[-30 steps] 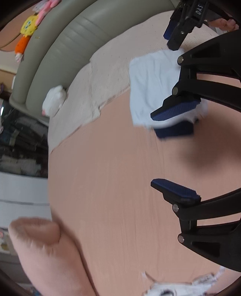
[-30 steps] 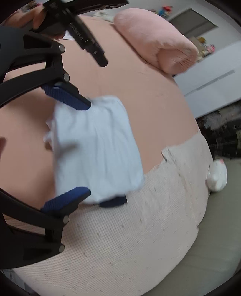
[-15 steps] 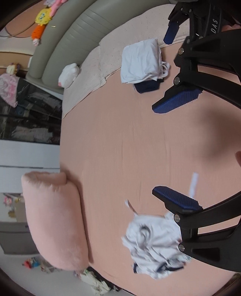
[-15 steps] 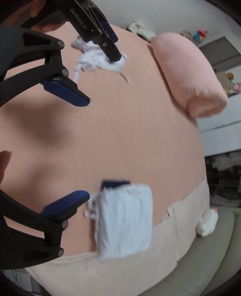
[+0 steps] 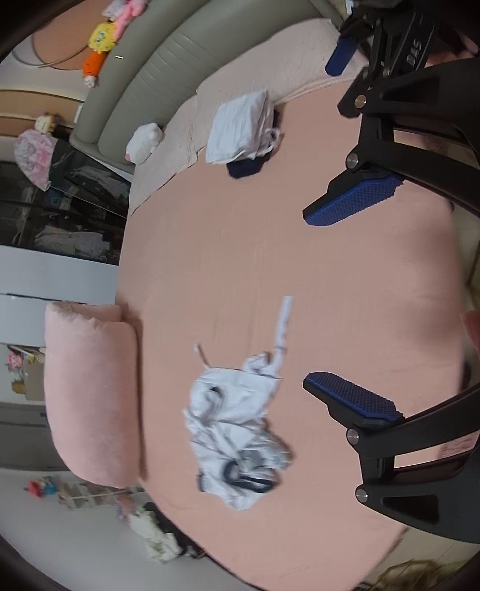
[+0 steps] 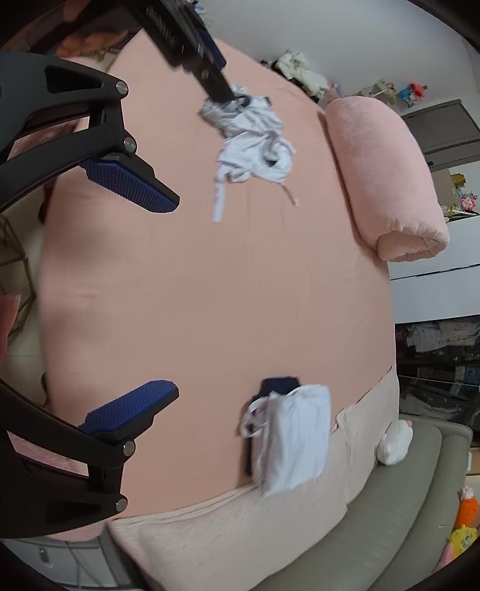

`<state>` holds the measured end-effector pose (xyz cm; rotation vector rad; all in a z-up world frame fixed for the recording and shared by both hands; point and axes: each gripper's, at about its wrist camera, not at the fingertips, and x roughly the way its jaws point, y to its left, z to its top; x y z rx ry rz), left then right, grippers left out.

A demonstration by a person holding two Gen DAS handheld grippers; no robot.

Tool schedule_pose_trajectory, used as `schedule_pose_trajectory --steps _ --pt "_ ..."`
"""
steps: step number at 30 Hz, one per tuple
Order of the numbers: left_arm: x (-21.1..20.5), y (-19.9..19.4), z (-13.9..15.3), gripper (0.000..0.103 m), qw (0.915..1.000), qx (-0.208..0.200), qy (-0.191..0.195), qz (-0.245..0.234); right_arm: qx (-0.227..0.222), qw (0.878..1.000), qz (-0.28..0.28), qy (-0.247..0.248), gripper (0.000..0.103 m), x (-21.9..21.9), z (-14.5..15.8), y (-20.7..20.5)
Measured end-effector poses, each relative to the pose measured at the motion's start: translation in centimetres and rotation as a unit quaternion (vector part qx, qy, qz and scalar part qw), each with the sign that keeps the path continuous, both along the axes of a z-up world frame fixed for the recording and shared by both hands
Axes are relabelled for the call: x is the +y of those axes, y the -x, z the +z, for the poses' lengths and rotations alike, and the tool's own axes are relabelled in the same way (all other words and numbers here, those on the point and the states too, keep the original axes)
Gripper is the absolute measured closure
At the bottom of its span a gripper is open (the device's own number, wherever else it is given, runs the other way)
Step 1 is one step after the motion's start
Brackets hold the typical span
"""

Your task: Fold clothes

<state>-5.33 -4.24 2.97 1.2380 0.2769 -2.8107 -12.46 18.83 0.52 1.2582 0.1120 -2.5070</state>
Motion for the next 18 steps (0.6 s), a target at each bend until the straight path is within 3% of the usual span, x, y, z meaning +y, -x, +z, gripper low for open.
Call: schedule_pose_trajectory --steps 9,15,18 --pt "1.9 -6.4 -2.8 0.019 0.9994 -0.008 0.025 0.025 0.023 0.996 -0.056 -0.067 0.009 3.7 -1.8 -7.3" --pt "4.2 -7.0 -4.0 0.019 0.9995 -0.019 0.025 -0.003 0.025 0.995 -0.055 -0.075 0.009 4.6 -2.3 -8.6" --pt "4.4 -7.3 -3.7 0.019 0.9998 -0.015 0.005 -0.008 0.024 0.996 -0.053 -0.068 0.009 4.5 -2.0 -8.7"
